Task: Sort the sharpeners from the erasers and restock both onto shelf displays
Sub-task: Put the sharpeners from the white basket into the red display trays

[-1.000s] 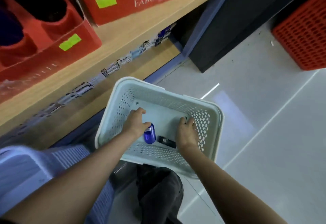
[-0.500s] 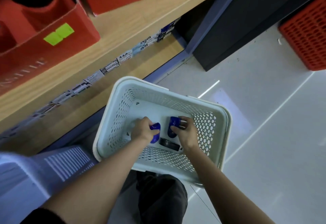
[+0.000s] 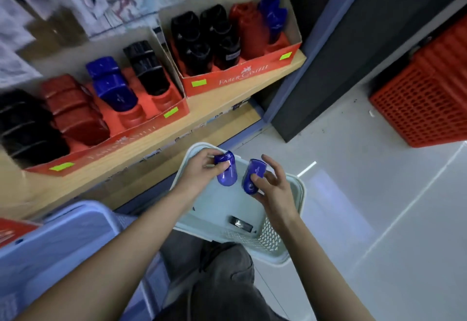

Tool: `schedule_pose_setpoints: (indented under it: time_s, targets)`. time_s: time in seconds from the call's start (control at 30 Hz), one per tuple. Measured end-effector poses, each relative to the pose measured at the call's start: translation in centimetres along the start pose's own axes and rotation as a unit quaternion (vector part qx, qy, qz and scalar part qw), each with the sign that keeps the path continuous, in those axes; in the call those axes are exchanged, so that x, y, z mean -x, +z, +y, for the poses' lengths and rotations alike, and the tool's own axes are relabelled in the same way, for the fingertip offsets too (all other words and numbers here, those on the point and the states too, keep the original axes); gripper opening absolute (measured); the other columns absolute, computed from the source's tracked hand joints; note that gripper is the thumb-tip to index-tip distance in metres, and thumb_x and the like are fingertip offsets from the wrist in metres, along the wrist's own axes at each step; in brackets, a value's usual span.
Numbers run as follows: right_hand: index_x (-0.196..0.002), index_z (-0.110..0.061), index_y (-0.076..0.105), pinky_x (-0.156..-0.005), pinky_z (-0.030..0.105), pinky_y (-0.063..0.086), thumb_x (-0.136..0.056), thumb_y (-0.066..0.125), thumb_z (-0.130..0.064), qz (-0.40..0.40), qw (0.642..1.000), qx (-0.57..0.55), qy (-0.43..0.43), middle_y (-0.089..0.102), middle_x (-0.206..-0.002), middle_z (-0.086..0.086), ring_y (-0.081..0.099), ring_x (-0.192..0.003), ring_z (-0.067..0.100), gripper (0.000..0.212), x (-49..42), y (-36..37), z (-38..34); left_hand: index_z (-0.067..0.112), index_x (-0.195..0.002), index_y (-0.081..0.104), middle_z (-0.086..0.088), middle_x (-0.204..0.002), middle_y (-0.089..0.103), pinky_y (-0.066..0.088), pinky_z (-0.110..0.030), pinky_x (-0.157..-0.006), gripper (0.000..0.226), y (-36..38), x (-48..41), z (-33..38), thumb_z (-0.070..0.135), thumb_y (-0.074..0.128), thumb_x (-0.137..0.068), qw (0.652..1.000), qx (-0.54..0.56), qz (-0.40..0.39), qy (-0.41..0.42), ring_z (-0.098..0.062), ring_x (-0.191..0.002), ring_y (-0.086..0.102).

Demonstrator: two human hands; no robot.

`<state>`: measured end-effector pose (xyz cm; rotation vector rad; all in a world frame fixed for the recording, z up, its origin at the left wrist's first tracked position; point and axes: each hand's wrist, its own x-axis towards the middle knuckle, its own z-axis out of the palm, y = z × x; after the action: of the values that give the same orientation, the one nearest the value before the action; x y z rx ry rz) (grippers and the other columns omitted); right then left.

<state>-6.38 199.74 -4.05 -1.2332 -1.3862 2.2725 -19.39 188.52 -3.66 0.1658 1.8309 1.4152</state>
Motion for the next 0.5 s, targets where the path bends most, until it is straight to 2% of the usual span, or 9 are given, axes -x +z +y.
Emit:
schedule_pose_setpoints:
  time_s: [0.07, 0.13, 0.23, 0.43, 0.5]
  targets:
    - [-0.113, -0.027, 0.06, -0.073, 0.03, 0.053, -0.082, 0.068, -0.005, -0.027, 0.998, 0.038, -0.037, 0.066, -0.107, 0.007, 0.064, -0.086, 0.017, 0.039, 1.3, 0.9, -2.3, 0.012, -0.111, 0.057, -0.004, -0.106, 0.064, 0.048, -0.015, -0.075, 0.027, -0.6, 2.0, 2.4, 0.007, 0.066, -0.086, 1.0, -0.004, 0.003, 0.029, -0.016, -0.095, 0.059]
    - [-0.107, -0.028, 0.063, -0.069, 0.025, 0.053, -0.08, 0.071, -0.005, -0.043, 0.994, 0.067, -0.076, 0.068, -0.105, 0.005, 0.065, -0.087, 0.017, 0.036, 2.4, 2.1, -4.6, 0.02, -0.107, 0.058, 0.005, -0.105, 0.064, 0.048, -0.013, -0.076, 0.023, -1.6, 4.1, 4.4, 0.012, 0.066, -0.086, 0.997, -0.009, 0.006, 0.07, -0.012, -0.097, 0.06]
    - [-0.104, -0.024, 0.061, -0.073, 0.026, 0.053, -0.077, 0.073, -0.003, -0.069, 0.985, 0.093, -0.13, 0.07, -0.102, 0.001, 0.065, -0.089, 0.017, 0.036, 3.5, 4.2, -8.2, 0.027, -0.102, 0.056, 0.013, -0.104, 0.064, 0.047, -0.015, -0.084, 0.021, -3.4, 6.9, 7.1, 0.015, 0.065, -0.087, 0.988, -0.027, 0.027, 0.152, -0.004, -0.098, 0.06]
    - [-0.101, -0.015, 0.055, -0.082, 0.031, 0.052, -0.077, 0.07, 0.008, -0.17, 0.951, 0.125, -0.225, 0.067, -0.098, 0.006, 0.064, -0.094, 0.018, 0.036, 4.2, 11.0, -14.0, 0.026, -0.098, 0.055, 0.006, -0.099, 0.066, 0.049, -0.017, -0.077, 0.028, -6.7, 11.3, 10.6, 0.002, 0.063, -0.085, 0.967, 0.008, 0.101, 0.233, -0.002, -0.086, 0.064]
    - [-0.097, -0.018, 0.054, -0.078, 0.023, 0.05, -0.075, 0.071, 0.008, -0.185, 0.939, 0.146, -0.251, 0.066, -0.096, 0.003, 0.064, -0.09, 0.009, 0.038, 4.2, 13.4, -14.7, 0.024, -0.097, 0.055, 0.009, -0.096, 0.066, 0.049, -0.013, -0.071, 0.029, -7.9, 12.6, 10.6, -0.001, 0.063, -0.084, 0.959, 0.037, 0.146, 0.241, 0.001, -0.082, 0.065]
